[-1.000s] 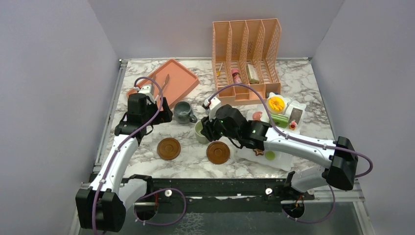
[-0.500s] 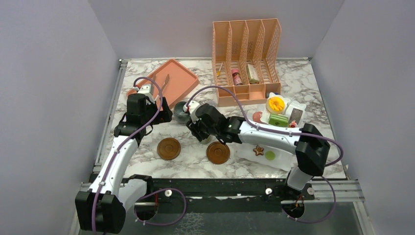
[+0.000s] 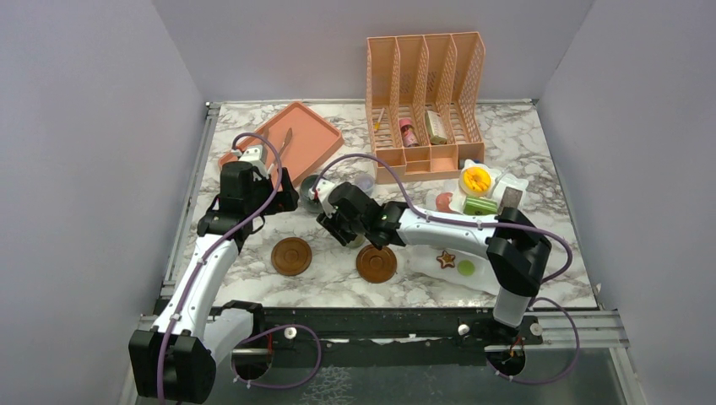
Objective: Serve the afternoon tea
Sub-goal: Pick up the cup at the center of the board.
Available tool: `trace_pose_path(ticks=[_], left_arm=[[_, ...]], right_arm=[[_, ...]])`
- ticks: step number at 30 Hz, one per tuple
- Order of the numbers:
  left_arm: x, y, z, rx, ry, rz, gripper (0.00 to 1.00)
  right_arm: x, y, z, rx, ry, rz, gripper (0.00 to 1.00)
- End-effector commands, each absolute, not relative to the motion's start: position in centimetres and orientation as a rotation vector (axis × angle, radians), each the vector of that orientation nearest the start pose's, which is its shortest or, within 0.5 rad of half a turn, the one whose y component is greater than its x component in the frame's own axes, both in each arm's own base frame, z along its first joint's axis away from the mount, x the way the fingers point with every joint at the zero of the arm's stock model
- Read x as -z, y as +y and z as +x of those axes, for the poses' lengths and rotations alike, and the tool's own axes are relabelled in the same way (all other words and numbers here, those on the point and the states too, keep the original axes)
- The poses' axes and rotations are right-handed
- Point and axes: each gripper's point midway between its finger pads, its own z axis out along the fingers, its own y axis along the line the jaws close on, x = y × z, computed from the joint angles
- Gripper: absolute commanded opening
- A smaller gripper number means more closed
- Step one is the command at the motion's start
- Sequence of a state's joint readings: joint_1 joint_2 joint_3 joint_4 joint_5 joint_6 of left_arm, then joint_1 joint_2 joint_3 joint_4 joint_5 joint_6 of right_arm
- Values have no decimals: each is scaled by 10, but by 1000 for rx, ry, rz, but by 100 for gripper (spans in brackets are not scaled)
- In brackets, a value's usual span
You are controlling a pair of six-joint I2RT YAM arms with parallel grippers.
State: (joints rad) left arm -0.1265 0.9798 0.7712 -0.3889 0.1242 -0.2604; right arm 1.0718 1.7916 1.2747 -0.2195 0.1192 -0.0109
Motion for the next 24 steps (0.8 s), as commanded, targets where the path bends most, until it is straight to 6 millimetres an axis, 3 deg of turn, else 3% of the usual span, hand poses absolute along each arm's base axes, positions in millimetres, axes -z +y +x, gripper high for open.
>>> trace_pose_path(ticks=[1, 8, 21, 24], left_arm=[[-177, -72, 302, 356, 2141, -46, 97], [-177, -72, 302, 345, 2142, -49, 97], [-177, -72, 302, 342, 2143, -46, 97], [-177, -71, 302, 339, 2144, -48, 97]], right_arm=[[-105, 417, 256, -388, 2011, -1153, 43], [-100, 420, 256, -390, 2019, -1157, 39], [-124, 416, 257, -389, 1984, -1145, 3], [-131, 413, 255, -392, 1980, -1141, 1]])
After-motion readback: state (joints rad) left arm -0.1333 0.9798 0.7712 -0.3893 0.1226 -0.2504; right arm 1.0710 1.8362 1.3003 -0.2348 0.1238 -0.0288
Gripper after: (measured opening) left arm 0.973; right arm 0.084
